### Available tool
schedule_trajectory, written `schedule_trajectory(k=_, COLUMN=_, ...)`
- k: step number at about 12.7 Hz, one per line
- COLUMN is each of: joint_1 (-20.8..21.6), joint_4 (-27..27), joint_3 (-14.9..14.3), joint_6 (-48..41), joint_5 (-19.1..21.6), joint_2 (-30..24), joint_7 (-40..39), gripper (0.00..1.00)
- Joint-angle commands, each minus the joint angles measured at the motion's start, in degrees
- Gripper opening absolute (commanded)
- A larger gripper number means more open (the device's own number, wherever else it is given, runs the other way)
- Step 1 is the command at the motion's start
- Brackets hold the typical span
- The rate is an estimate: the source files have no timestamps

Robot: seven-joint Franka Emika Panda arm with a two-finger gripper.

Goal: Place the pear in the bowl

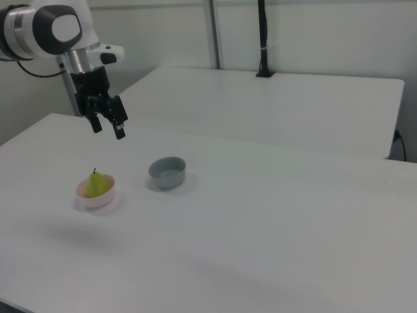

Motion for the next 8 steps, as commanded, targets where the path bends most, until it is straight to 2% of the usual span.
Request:
schedule_trajectory(k=1, joint_1=-2.9, joint_4=-0.4, joint_3=-1.6, joint_6=-3.9, joint_5=3.7, joint_2=-3.8, joint_7=-5.6, gripper=1.0)
schedule_trajectory(k=5, joint_1=-6.7, joint_4=-0.5, joint_3=-2.7, joint_6=-3.4, joint_5=6.7, joint_2=-5.3, joint_7=-17.1, gripper=1.0)
schedule_trajectory(k=8, joint_1=-6.8, joint_4=-0.5, joint_3=-3.7, joint_6=-0.6, joint_5=7.3, joint_2=-5.2, joint_7=-21.2, gripper=1.0)
